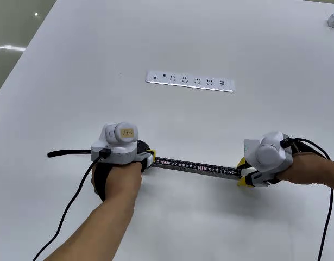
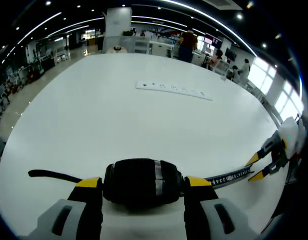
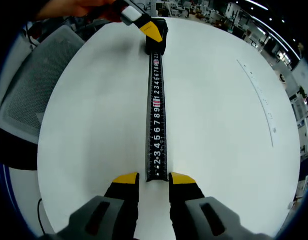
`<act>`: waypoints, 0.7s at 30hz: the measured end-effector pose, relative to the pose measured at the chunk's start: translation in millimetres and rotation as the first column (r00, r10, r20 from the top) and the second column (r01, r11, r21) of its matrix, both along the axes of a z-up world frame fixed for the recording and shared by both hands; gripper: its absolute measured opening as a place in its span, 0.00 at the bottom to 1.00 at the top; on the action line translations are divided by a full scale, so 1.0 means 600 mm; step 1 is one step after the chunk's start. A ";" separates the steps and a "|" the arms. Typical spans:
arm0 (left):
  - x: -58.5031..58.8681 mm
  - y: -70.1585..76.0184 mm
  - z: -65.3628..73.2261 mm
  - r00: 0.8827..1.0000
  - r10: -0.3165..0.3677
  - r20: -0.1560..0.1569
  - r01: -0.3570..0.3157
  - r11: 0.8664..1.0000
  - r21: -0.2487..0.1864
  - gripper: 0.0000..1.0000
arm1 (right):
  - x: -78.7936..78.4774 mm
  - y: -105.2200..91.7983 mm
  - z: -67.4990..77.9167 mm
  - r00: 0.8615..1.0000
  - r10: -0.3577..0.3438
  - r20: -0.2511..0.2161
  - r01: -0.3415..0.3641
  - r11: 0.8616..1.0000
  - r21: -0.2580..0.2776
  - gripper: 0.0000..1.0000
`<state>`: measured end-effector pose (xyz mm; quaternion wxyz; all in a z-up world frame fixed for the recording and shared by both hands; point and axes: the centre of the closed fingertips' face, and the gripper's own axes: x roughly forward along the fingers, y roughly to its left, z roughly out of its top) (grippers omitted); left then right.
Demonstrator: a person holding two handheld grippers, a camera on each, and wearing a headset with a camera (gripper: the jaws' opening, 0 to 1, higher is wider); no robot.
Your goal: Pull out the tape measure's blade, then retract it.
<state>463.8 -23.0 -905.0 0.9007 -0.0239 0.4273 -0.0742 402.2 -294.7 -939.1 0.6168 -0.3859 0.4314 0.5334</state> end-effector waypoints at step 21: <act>0.001 -0.001 0.000 1.000 0.001 0.004 -0.001 1.000 0.006 0.62 | 0.001 0.001 -0.001 1.000 0.009 -0.008 -0.008 1.000 0.005 0.15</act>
